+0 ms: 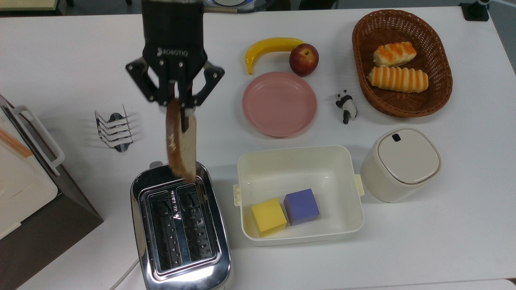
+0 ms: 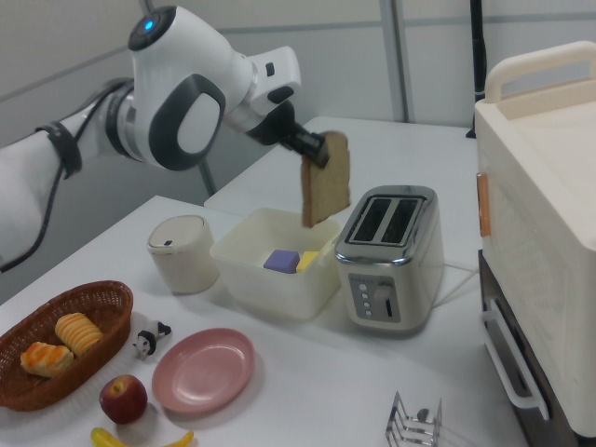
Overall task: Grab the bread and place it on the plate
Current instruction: 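Carry the bread slice over to the pink plate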
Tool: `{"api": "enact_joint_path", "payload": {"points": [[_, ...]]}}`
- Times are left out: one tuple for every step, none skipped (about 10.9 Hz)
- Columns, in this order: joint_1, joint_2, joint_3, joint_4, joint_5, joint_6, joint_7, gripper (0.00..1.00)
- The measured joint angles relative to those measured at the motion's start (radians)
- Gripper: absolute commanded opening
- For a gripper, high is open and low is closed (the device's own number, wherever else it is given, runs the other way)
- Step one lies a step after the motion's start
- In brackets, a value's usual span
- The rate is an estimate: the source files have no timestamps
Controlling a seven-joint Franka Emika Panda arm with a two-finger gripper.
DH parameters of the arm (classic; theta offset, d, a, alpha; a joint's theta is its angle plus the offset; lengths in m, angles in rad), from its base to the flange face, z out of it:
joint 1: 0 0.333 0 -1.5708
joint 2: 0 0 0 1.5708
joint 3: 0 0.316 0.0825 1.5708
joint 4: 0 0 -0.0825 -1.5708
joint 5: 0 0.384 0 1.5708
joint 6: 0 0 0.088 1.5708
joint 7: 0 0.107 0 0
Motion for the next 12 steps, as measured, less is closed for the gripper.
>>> {"api": "enact_joint_path", "payload": {"points": [[0.005, -0.014, 0.000, -0.004, 0.000, -0.102, -0.025, 0.00], [0.008, -0.022, 0.001, -0.005, 0.001, -0.194, -0.058, 0.00], [0.009, -0.029, 0.005, -0.005, 0.002, -0.287, -0.095, 0.00], [0.009, -0.035, 0.014, -0.005, 0.004, -0.386, -0.141, 0.00], [0.009, -0.040, 0.023, -0.006, 0.004, -0.470, -0.175, 0.00], [0.011, -0.042, 0.033, -0.006, 0.007, -0.540, -0.203, 0.00], [0.015, -0.042, 0.045, -0.007, 0.008, -0.606, -0.230, 0.01], [0.025, -0.042, 0.051, -0.010, 0.013, -0.671, -0.266, 0.01], [0.038, -0.042, 0.052, -0.015, 0.039, -0.731, -0.304, 0.02], [0.052, -0.042, 0.052, -0.021, 0.069, -0.783, -0.336, 0.02], [0.071, -0.042, 0.053, -0.027, 0.085, -0.829, -0.363, 0.03], [0.093, -0.041, 0.054, -0.036, 0.094, -0.865, -0.392, 0.05]]}}
